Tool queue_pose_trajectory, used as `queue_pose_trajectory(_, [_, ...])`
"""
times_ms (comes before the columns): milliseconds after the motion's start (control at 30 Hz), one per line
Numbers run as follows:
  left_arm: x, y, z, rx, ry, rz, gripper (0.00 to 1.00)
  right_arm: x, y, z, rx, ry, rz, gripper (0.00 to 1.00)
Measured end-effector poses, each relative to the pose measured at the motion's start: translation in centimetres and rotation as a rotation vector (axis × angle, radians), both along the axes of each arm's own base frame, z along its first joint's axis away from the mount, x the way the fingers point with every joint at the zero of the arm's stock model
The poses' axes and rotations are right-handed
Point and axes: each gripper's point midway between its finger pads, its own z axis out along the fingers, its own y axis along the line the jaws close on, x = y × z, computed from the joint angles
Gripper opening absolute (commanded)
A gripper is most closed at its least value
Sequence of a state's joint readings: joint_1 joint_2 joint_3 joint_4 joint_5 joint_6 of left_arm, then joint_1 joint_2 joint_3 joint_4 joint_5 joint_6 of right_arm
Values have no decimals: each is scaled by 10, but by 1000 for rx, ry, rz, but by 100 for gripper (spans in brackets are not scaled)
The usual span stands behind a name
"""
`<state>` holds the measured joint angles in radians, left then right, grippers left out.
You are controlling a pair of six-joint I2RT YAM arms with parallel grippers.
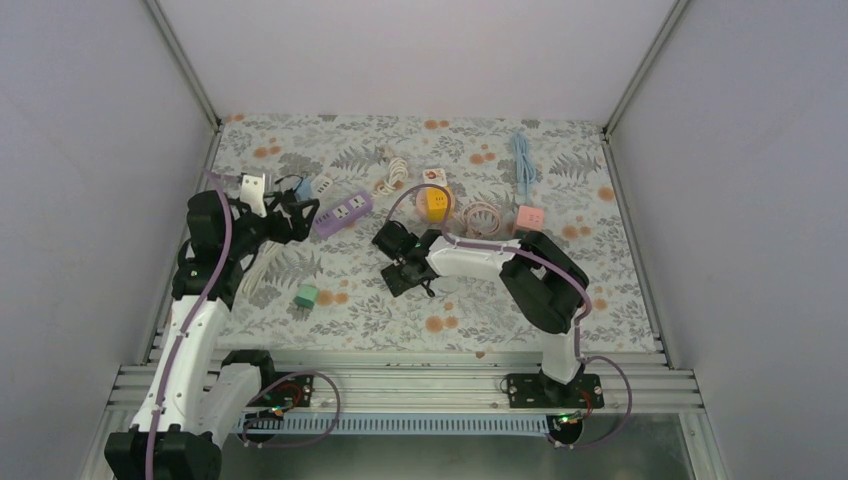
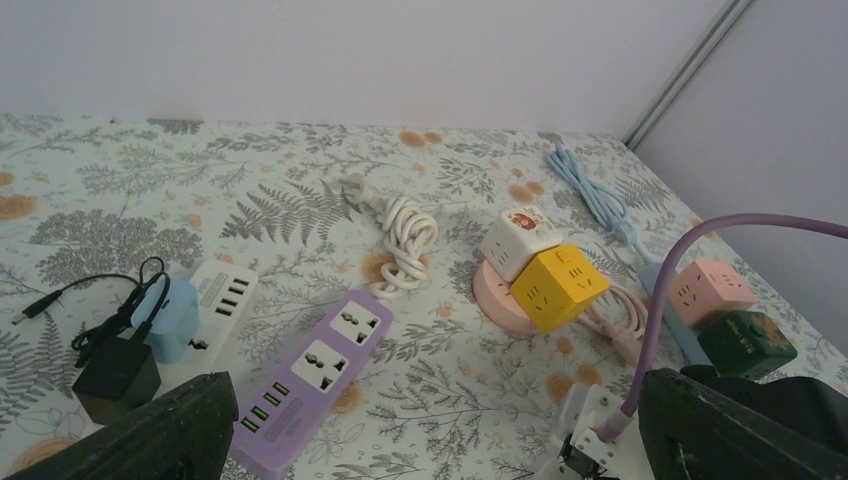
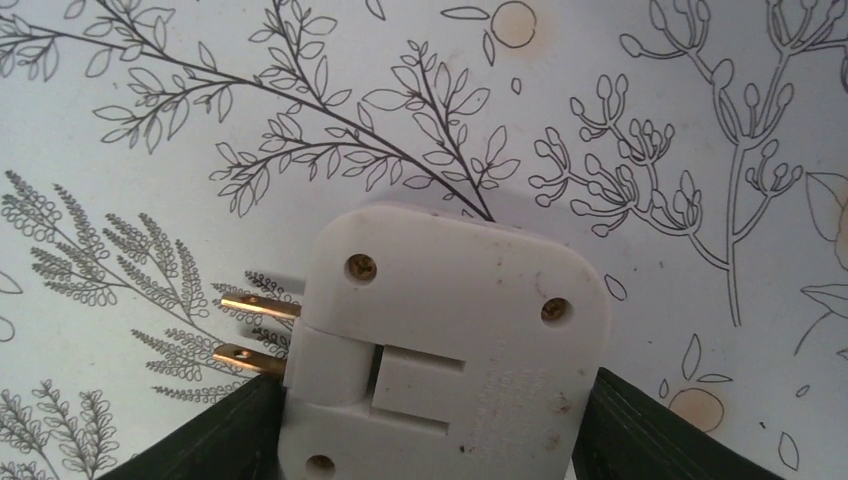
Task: Insert the plug
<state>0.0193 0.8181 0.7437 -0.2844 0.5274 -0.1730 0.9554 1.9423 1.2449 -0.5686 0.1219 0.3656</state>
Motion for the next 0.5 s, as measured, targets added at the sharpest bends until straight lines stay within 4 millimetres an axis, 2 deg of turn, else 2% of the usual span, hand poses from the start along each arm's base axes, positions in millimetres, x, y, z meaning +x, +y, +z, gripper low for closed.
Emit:
queue_pose_trajectory(200, [-1,-4,-7,-14,9,-25,100,3,-2,2,5,-20,-23,57])
queue_pose_trajectory(333, [0,-10,-33,-54,98,-55,100,2,-6,5,9,-29,-29,56])
queue_pose_trajectory(500, [-4,-21,-66,-118,223,-75,100,4,-2,23,61,-65,-28,55])
